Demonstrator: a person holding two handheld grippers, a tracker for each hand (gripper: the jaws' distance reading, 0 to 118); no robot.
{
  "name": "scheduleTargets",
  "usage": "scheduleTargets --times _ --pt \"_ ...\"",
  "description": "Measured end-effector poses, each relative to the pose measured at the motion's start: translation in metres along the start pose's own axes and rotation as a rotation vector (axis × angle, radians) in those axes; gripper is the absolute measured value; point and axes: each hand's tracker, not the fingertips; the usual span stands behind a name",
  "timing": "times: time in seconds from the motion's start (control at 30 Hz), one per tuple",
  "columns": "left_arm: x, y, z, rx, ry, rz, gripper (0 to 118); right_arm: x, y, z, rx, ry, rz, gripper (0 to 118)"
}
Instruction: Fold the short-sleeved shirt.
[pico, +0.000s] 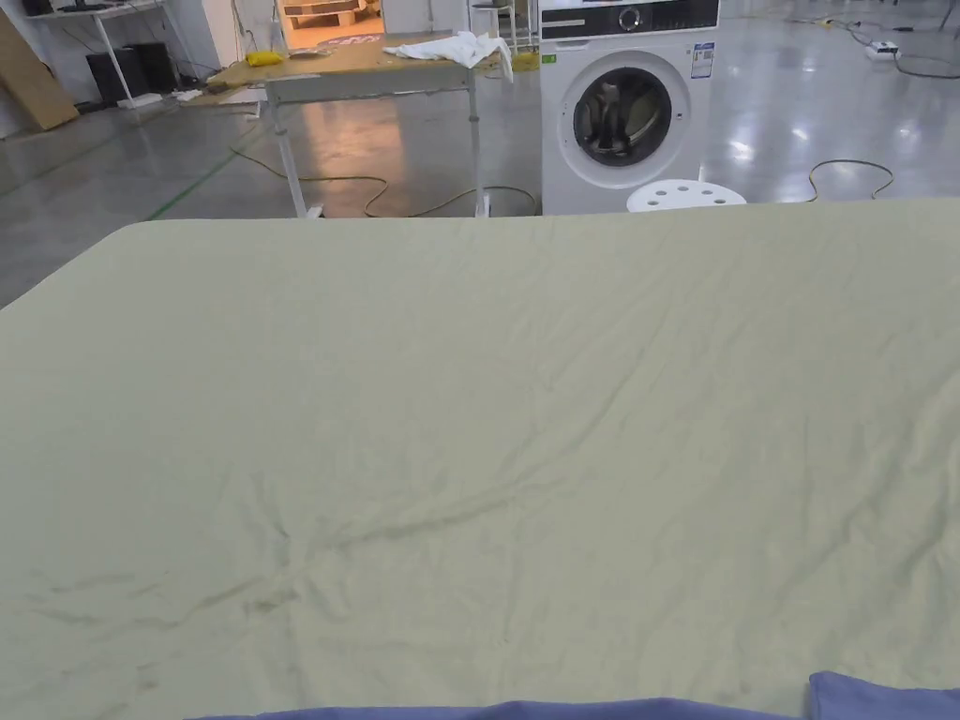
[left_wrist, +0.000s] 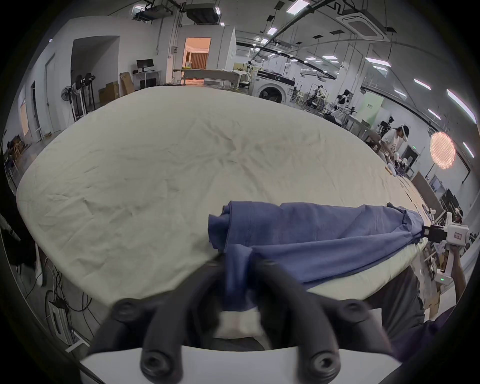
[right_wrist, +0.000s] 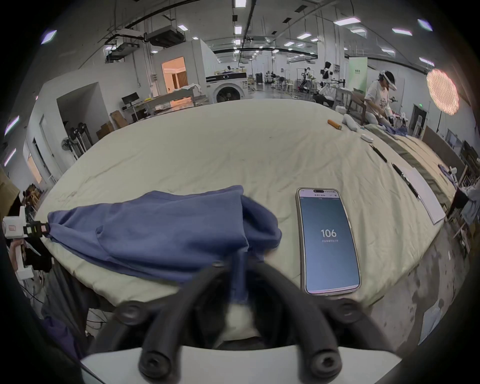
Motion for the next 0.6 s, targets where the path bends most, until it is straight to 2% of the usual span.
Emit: scheduleTargets --times 0.03,0.13,0.37,0.5,0.57,0.6 --pt "0.001 0.000 0.001 0.007 0.006 -0.004 75 -0.003 0.000 0.001 0.001 -0.010 0.022 71" --pt "0.007 0.009 0.014 0.125 0.057 -0.069 84 -0.001 0.001 0.004 0.046 0.005 0.031 70" --pt "0.054 0.043 0.069 0.471 0.113 -0.131 84 -0.048 0.031 0.045 0.328 0.048 0.066 71" --pt "0.084 0.060 0.085 0.592 0.235 -0.225 83 -0.069 0.040 0.054 0.482 0.061 0.051 71" --pt "0.095 0.065 0.094 0.647 0.239 -0.259 74 -0.081 0.044 0.061 0.539 0.089 0.046 66" --pt "0.104 0.065 0.097 0.673 0.220 -0.265 64 -0.085 0.046 0.064 0.553 0.100 0.046 57"
